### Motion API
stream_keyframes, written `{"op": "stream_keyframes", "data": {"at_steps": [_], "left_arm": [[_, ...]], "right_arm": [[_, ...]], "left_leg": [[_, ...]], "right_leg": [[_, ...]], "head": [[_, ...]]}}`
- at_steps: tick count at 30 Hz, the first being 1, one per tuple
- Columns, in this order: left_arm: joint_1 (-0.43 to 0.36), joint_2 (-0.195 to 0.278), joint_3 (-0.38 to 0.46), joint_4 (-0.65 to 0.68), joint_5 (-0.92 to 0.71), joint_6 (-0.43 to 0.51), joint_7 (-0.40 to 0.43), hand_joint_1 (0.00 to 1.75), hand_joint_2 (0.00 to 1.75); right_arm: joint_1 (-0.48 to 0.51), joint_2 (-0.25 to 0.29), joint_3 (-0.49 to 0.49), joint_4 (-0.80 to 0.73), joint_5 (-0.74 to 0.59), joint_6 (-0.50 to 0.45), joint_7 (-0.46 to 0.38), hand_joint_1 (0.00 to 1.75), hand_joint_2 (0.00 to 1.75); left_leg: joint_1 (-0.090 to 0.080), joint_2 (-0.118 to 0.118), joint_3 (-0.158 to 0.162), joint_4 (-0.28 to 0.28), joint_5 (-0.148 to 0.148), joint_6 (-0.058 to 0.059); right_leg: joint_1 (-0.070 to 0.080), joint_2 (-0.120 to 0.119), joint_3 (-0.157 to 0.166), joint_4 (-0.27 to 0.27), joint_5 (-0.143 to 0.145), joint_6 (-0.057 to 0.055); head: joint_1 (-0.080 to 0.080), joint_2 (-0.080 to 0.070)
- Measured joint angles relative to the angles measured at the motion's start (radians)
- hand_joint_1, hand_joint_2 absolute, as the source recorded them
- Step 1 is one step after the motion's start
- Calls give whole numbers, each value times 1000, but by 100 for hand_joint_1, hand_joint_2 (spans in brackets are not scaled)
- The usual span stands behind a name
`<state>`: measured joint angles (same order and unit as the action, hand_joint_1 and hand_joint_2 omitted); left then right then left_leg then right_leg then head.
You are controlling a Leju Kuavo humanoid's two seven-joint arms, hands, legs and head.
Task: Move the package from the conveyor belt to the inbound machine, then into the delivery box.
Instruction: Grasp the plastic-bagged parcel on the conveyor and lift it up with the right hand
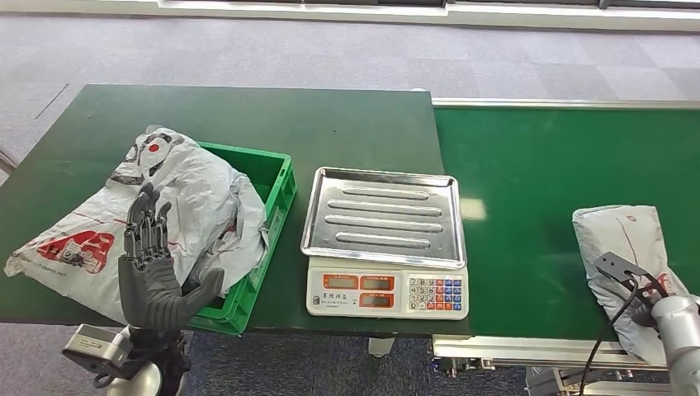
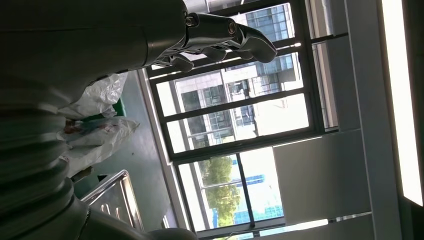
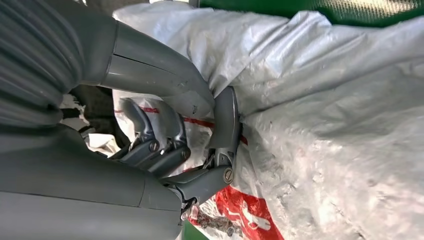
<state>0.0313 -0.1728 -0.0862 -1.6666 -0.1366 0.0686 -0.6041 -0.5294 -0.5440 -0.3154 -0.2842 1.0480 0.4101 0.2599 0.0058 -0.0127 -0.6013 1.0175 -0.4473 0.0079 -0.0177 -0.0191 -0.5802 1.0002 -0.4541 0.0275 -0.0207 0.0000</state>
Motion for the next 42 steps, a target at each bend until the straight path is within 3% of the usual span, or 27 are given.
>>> {"op": "stream_keyframes", "data": {"at_steps": [9, 15, 19, 22, 26, 27, 30, 31, 34, 36, 38, 42], "left_arm": [[34, 0, 0, -53, 0, 9, 0, 0, 175], [80, 0, 0, -113, 2, 37, -2, 0, 175], [95, 0, 0, -133, 4, 53, -8, 0, 175], [95, 0, 1, -134, 9, 64, -16, 0, 175], [95, 0, 1, -134, 11, 69, -18, 0, 175], [95, 0, 1, -134, 11, 70, -18, 0, 175], [95, 1, 1, -134, 12, 78, -18, 0, 175], [95, 2, 1, -134, 13, 80, -18, 0, 175], [88, 6, 0, -129, 22, 76, -17, 0, 175], [79, 9, 0, -117, 26, 69, -15, 0, 175], [69, 10, 0, -101, 27, 65, -14, 0, 175], [55, 12, -3, -76, 27, 64, -14, 0, 175]], "right_arm": [[-15, 25, 0, -4, 37, -181, -149, 175, 175], [-62, 88, 0, -86, -43, -531, -470, 175, 175], [-71, 141, -1, -204, -152, -661, -606, 175, 175], [-60, 173, -1, -311, -216, -703, -652, 175, 175], [-44, 194, -1, -398, -239, -708, -651, 175, 175], [-40, 198, -1, -413, -243, -713, -654, 147, 175], [-35, 204, 5, -437, -233, -720, -609, 17, 175], [-38, 204, 12, -435, -209, -695, -549, 0, 175], [-63, 184, 60, -372, -89, -492, -300, 0, 175], [-73, 160, 103, -298, -29, -328, -192, 0, 175], [-72, 141, 135, -230, -11, -231, -147, 0, 175], [-67, 118, 166, -142, -8, -183, -121, 0, 175]], "left_leg": [[0, 1, -2, 0, 0, 0], [-1, 7, -3, -1, 0, -1], [0, 4, -3, -1, 1, -1], [0, 4, -3, -1, 1, -1], [-1, 4, -3, -1, 1, -1], [-1, 4, -3, -1, 1, -1], [-1, 5, -3, -1, 1, -1], [-1, 5, -3, -1, 1, -1], [-1, 6, -2, -1, 1, -1], [-1, 5, -2, -1, 1, -1], [-1, 3, -3, -1, 1, -1], [-1, 4, -3, -1, 1, -1]], "right_leg": [[-1, 1, -1, 1, 1, 0], [-1, 6, -4, 2, 2, -1], [0, 3, -4, 2, 2, -1], [0, 4, -5, 2, 2, -1], [-1, 4, -5, 2, 2, -1], [-1, 4, -5, 2, 2, -1], [-1, 4, -5, 2, 2, -1], [-1, 4, -5, 2, 2, -1], [-1, 5, -6, 1, 2, -1], [-1, 4, -5, 1, 2, -1], [-1, 3, -5, 1, 2, -1], [-1, 5, -6, 2, 2, -1]], "head": [[0, 0], [0, 0], [0, 0], [0, 0], [0, 0], [0, 0], [0, 0], [0, 0], [0, 0], [0, 0], [0, 0], [0, 0]]}}
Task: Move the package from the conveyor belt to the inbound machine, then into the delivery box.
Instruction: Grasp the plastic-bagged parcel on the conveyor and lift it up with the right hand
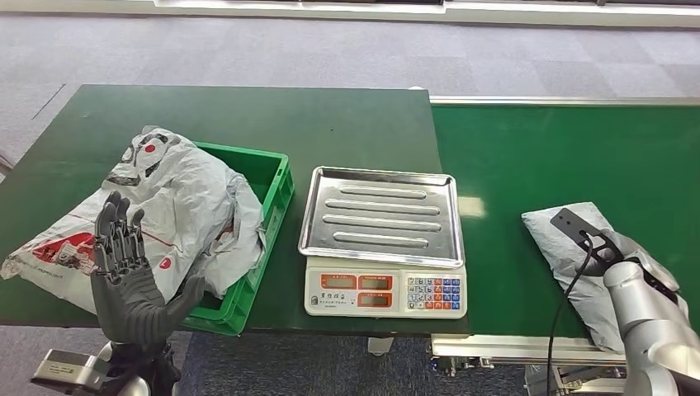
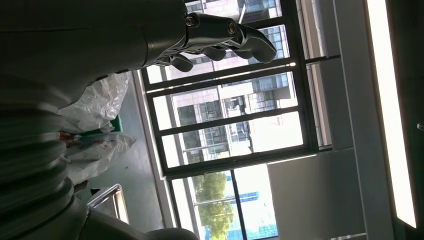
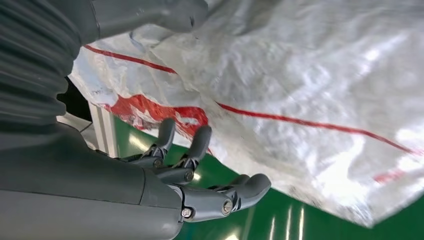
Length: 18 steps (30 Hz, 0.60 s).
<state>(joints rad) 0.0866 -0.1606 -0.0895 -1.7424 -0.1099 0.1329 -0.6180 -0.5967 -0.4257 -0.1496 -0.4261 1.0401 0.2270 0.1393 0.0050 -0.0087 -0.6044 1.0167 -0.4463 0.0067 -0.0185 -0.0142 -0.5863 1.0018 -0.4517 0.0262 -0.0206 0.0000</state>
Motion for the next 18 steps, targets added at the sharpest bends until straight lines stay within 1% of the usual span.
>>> {"op": "stream_keyframes", "data": {"at_steps": [4, 10, 15, 16, 18], "left_arm": [[-7, 2, -7, 12, 0, 0, 0, 0, 175], [-23, 4, -14, 30, 0, 2, 0, 0, 175], [-34, 4, -18, 44, 0, 2, 0, 0, 175], [-35, 4, -18, 46, 0, 2, 0, 0, 175], [-37, 4, -19, 51, -1, 2, 0, 0, 175]], "right_arm": [[2, -18, 15, 46, 5, 57, 41, 0, 175], [6, -44, 23, 89, 15, 142, 61, 0, 175], [7, -55, 23, 105, 16, 157, 63, 0, 175], [7, -56, 23, 107, 16, 161, 63, 34, 175], [8, -58, 23, 111, 13, 172, 63, 121, 175]], "left_leg": [[0, 2, 0, 0, -1, 0], [0, 2, -1, 0, -1, 0], [0, 2, 0, 0, -1, 0], [0, 2, 0, 0, -1, 0], [0, 2, 0, 0, -1, 0]], "right_leg": [[0, 1, -1, 0, 0, 0], [0, 1, -1, 0, -1, 0], [0, 1, -1, 0, 0, 0], [0, 1, -1, 0, 0, 0], [0, 1, -1, 0, 0, 0]], "head": [[0, 0], [0, 0], [0, 0], [0, 0], [0, 0]]}}
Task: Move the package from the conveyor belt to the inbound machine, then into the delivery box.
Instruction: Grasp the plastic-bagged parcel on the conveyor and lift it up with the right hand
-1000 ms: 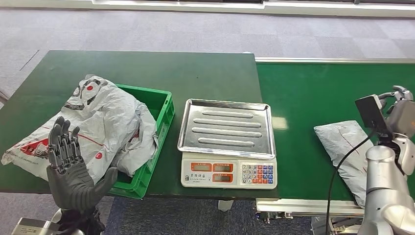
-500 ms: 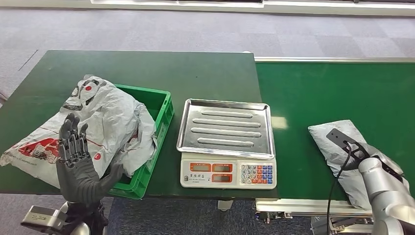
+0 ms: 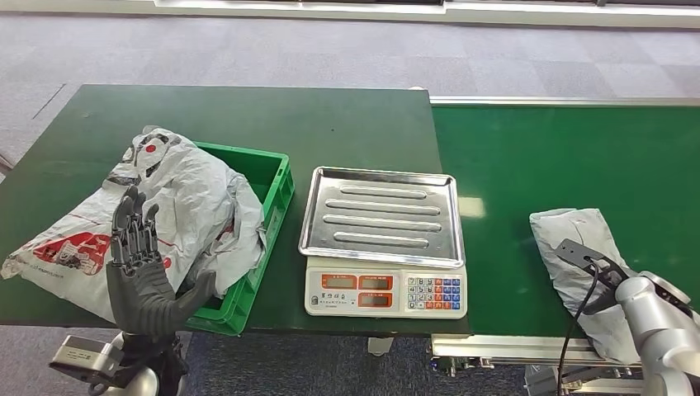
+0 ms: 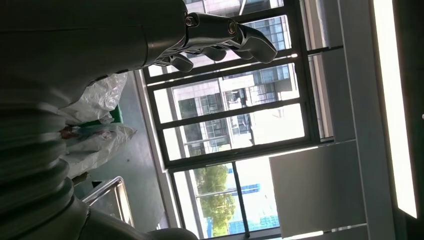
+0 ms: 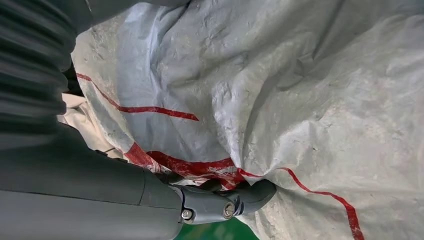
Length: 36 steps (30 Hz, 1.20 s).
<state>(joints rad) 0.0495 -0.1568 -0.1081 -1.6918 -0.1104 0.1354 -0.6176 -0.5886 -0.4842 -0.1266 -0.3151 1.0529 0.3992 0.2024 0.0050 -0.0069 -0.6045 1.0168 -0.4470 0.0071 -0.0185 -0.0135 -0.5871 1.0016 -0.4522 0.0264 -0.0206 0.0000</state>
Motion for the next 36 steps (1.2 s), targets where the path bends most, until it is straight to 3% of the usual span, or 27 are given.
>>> {"op": "stream_keyframes", "data": {"at_steps": [1, 2, 11, 17, 20, 24, 28, 30, 32, 34, 36], "left_arm": [[-1, 0, 0, 2, -1, 0, 0, 0, 175], [-2, 0, 0, 4, -2, 0, 0, 0, 175], [-7, -3, -1, 8, -15, -6, 10, 0, 175], [3, -3, -1, 5, -15, -9, 7, 0, 175], [27, -2, 0, -16, -13, -7, 3, 0, 175], [61, -4, 1, -66, -8, -1, 0, 0, 175], [70, -7, 1, -83, -7, 6, -2, 0, 175], [64, -7, 1, -81, -5, 12, -5, 0, 175], [50, -7, 1, -71, 1, 14, -14, 0, 175], [26, -6, 0, -53, 9, 10, -28, 0, 175], [-3, -4, 0, -30, 12, 0, -39, 0, 175]], "right_arm": [[2, -1, 0, 2, -3, 5, -1, 164, 175], [5, -2, 0, 3, -8, 8, -3, 175, 175], [22, -6, 0, 6, -26, -1, -40, 175, 175], [30, -5, -4, 5, -35, -87, -74, 175, 175], [35, 8, -19, -15, -59, -280, -201, 175, 175], [22, 65, -71, -126, -169, -721, -510, 175, 175], [38, 137, -120, -295, -344, -865, -672, 175, 175], [64, 182, -132, -407, -477, -860, -747, 175, 175], [84, 230, -125, -529, -606, -767, -777, 175, 175], [86, 268, -73, -629, -640, -564, -752, 175, 175], [61, 286, 26, -677, -564, -333, -709, 175, 175]], "left_leg": [[0, 0, 0, 0, 0, 0], [0, 0, 0, 0, 0, 0], [0, 0, 1, 0, 0, 0], [0, -1, 0, 0, 0, 0], [-1, 0, -3, 0, 0, 0], [-1, 3, -1, -1, 0, -1], [0, -1, 0, -1, 0, -2], [0, -1, 0, -1, 0, -2], [0, 1, 0, -1, 1, -2], [0, 4, -1, -2, 1, -4], [0, 9, 0, -2, 0, -4]], "right_leg": [[0, 0, 0, 0, 0, 0], [0, 0, 0, 0, 0, 0], [0, 0, 1, 0, 0, 0], [0, -1, 2, 0, 0, 0], [0, 0, 1, 1, 0, 0], [-1, 4, -2, 2, 0, 0], [0, -2, 0, 2, -1, -1], [0, -1, 0, 2, -1, -1], [0, 0, 0, 3, -1, -2], [0, 4, -2, 3, 0, -3], [1, 9, -3, 3, 2, -5]], "head": [[0, 0], [0, 0], [0, 0], [0, 0], [0, 0], [0, 0], [0, 0], [0, 0], [0, 0], [0, 0], [0, 0]]}}
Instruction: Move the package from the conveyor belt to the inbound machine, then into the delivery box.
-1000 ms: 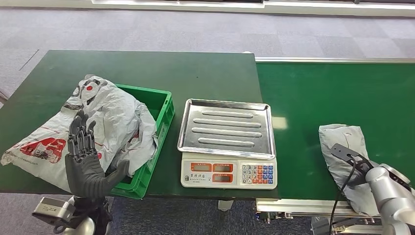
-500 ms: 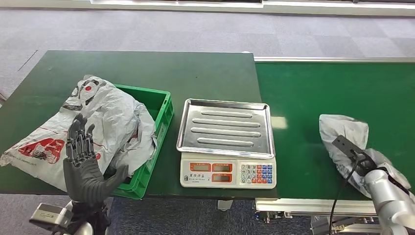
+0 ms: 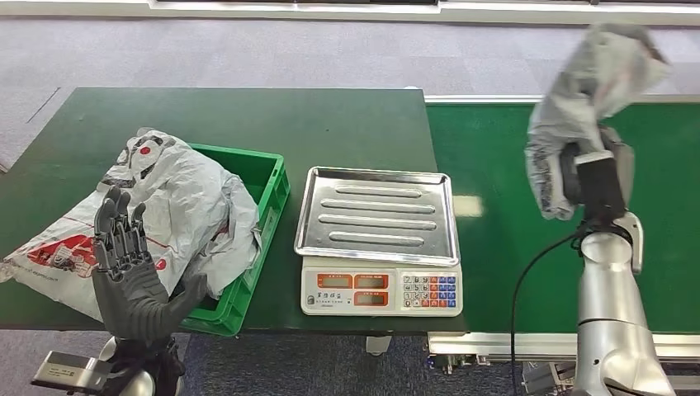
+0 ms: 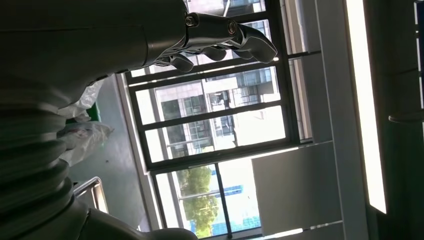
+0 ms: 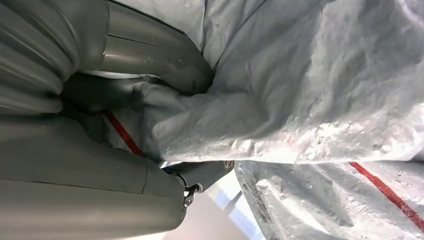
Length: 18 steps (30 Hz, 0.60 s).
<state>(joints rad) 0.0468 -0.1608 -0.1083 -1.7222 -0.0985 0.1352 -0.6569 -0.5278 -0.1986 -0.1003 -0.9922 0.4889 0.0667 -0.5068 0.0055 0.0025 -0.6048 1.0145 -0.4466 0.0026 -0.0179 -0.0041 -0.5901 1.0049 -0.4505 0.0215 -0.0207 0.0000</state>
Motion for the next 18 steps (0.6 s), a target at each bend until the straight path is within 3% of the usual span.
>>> {"op": "stream_keyframes", "data": {"at_steps": [2, 4, 12, 15, 16, 18], "left_arm": [[-26, 1, 0, 21, 0, -10, -6, 0, 175], [-41, 2, 0, 36, -1, -16, -8, 0, 175], [-68, 6, 0, 57, 13, -16, 3, 0, 175], [-69, 6, 2, 56, 24, -4, 5, 0, 175], [-70, 6, 3, 56, 31, 0, 6, 0, 175], [-73, 5, 10, 54, 43, 5, 8, 0, 175]], "right_arm": [[-36, 13, 120, -8, 90, 159, 21, 175, 175], [-69, 28, 228, 2, 154, 221, 30, 175, 175], [-257, 114, 511, 135, 206, 219, 27, 175, 175], [-294, 155, 563, 174, 216, 215, 38, 151, 175], [-308, 175, 581, 190, 221, 212, 42, 107, 175], [-329, 216, 619, 224, 229, 199, 50, 36, 175]], "left_leg": [[0, 4, 2, 0, 1, -1], [1, 0, 0, 0, 4, -1], [1, -6, -5, 0, 8, -3], [2, -7, -6, 0, 9, -4], [2, -6, -6, 0, 9, -4], [2, -3, -6, 0, 8, -4]], "right_leg": [[0, 4, -1, 0, 2, -1], [1, 1, -2, 0, 2, -1], [1, -6, -6, 1, 5, -3], [1, -6, -7, 2, 5, -3], [1, -5, -8, 2, 5, -3], [1, -2, -9, 2, 5, -3]], "head": [[0, 0], [0, 0], [0, 0], [0, 0], [0, 0], [0, 0]]}}
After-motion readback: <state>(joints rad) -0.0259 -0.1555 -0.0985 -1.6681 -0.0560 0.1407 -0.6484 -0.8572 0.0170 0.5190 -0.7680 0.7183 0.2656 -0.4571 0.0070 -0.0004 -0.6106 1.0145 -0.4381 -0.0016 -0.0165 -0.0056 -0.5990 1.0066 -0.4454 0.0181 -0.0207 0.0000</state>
